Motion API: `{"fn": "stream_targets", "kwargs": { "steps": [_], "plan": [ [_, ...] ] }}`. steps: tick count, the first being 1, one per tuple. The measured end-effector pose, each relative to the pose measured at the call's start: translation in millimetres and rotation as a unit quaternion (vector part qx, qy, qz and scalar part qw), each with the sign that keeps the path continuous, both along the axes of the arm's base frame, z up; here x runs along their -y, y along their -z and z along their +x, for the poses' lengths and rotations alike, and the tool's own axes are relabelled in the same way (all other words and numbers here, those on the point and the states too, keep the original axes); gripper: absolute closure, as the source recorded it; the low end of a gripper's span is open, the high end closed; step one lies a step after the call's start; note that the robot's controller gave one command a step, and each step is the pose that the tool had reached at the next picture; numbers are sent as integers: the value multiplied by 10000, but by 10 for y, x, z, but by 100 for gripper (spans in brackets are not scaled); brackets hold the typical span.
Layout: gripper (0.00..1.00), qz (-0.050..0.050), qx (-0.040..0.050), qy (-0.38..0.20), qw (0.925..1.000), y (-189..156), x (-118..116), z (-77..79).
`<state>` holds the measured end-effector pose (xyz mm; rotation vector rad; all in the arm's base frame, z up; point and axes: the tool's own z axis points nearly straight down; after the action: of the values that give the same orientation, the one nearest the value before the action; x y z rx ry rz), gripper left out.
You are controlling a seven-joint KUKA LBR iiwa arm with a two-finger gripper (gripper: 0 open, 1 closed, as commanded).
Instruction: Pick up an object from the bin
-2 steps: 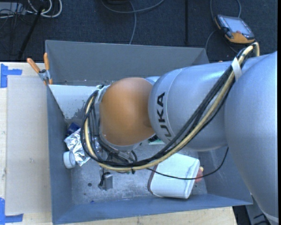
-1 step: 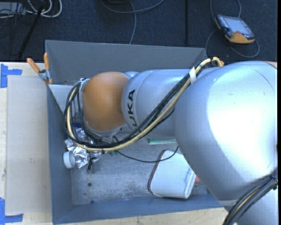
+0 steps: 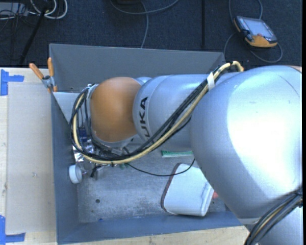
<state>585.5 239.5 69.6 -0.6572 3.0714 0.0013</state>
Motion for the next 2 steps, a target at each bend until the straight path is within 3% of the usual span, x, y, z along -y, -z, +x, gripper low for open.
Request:
{"fn": "stream_targets", "kwargs": {
  "steps": [1,2],
  "plan": [
    [100,-11,-19,-100,9999,-35,-54,-383],
    [100,-3,-5,-222,9998,-425,-74,-618]
  ]
}}
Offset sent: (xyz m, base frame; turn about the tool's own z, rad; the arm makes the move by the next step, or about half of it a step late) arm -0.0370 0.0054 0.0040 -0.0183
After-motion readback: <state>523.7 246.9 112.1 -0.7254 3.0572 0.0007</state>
